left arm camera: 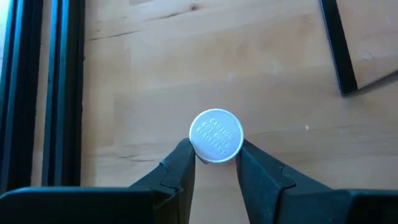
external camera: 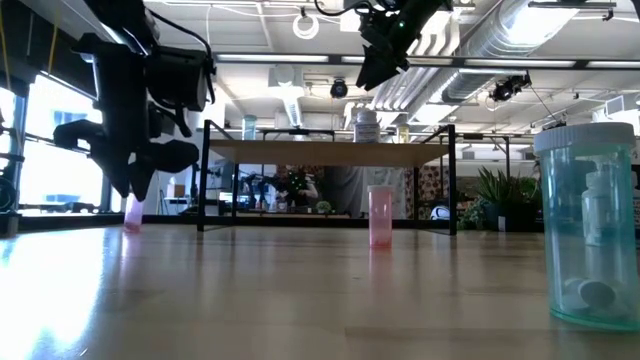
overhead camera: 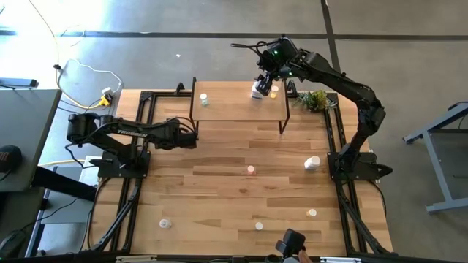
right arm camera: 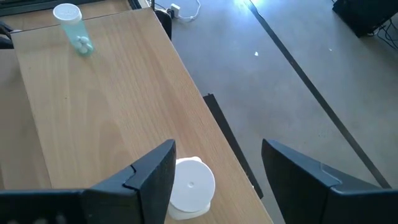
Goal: Pick and place medicine bottles onto shelf by color
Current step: Put the violet pill bottle on the shelf
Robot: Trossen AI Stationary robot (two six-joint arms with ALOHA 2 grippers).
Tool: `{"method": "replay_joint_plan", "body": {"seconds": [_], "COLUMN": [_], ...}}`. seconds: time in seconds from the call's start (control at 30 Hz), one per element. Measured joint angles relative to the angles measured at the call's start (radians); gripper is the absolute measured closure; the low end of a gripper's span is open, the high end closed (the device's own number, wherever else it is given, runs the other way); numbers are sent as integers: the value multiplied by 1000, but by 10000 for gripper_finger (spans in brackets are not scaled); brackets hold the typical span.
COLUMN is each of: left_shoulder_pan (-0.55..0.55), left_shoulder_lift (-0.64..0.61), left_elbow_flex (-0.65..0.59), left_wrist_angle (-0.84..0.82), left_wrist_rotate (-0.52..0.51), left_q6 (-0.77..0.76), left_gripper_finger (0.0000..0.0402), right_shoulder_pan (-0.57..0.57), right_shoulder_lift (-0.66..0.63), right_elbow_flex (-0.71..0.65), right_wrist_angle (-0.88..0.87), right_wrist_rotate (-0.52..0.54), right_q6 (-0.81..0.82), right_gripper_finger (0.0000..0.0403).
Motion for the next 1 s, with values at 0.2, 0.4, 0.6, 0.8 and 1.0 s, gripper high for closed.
{"method": "replay_joint_plan", "body": {"seconds": [0.2,0.4,0.6,0.8,1.0], "left_shoulder_pan": [0,7,44,122,242], "left_shoulder_lift": [-69,-202,-333,-414,-419], "left_elbow_flex": [0,2,70,178,310], "left_wrist_angle": [-16,-36,-103,-131,-96], "left_wrist_rotate": [30,22,-29,-106,-127], "left_q6": [55,115,238,407,638], "left_gripper_finger": [306,306,306,307,307], "right_shoulder_pan": [0,3,3,3,3], "right_shoulder_lift": [0,0,0,0,0], "right_elbow_flex": [0,0,0,0,0], "right_wrist_angle": [0,-20,-51,-54,-54], "right_wrist_rotate": [0,0,0,0,0], "right_q6": [57,94,169,203,203], "right_gripper_finger": [174,174,174,174,174]}}
